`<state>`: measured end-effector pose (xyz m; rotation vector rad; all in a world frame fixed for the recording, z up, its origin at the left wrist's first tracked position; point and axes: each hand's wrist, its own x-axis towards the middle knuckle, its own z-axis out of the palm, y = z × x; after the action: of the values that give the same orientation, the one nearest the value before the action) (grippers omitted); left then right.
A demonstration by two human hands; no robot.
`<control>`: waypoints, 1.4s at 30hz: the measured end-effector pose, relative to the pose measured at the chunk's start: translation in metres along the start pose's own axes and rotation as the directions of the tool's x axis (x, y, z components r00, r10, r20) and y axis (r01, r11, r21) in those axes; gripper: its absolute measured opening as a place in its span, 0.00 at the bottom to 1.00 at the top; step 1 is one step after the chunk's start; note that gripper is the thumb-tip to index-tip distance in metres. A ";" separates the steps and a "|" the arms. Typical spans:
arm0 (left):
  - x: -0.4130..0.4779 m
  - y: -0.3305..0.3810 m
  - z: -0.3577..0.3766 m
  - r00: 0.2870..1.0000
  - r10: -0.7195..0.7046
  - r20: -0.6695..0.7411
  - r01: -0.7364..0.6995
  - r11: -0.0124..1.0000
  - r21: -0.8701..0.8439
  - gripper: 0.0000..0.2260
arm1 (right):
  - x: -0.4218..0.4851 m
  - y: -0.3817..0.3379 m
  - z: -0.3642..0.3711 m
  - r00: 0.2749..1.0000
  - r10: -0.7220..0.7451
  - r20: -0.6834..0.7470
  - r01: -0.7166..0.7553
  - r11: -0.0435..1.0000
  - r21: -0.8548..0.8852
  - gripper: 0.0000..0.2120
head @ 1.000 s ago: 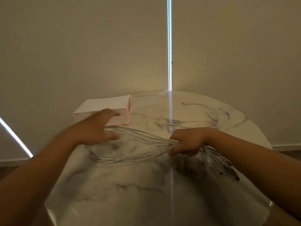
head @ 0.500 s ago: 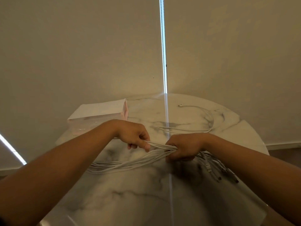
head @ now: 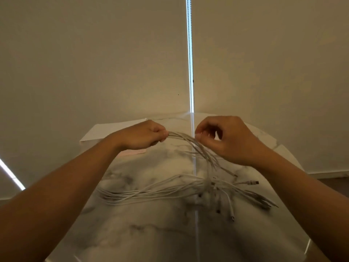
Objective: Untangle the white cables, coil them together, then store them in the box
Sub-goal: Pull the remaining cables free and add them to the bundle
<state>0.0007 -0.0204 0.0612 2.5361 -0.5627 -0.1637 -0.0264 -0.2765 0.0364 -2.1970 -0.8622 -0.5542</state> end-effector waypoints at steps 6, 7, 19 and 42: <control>-0.006 0.008 -0.010 0.982 -0.049 -0.181 0.006 0.973 -0.232 0.19 | -0.017 -0.058 0.051 0.843 0.261 0.470 -0.503 0.694 0.516 0.14; -0.008 0.011 -0.010 0.980 -0.043 -0.196 -0.008 0.968 -0.252 0.18 | -0.014 -0.061 0.064 0.771 0.337 0.540 -0.631 0.519 0.577 0.19; -0.030 0.000 0.025 0.988 -0.150 -0.028 0.132 0.930 -0.342 0.15 | 0.043 -0.008 0.078 0.606 0.741 0.288 0.039 -0.390 0.920 0.17; 0.054 0.050 0.029 0.976 -0.013 0.215 0.051 0.984 -0.168 0.30 | 0.015 -0.014 0.101 0.581 0.523 0.624 -0.738 0.016 0.675 0.16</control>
<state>0.0253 -0.0955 0.0623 2.3737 -0.5633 -0.4809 -0.0130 -0.1877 -0.0150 -1.2561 -0.0145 0.5864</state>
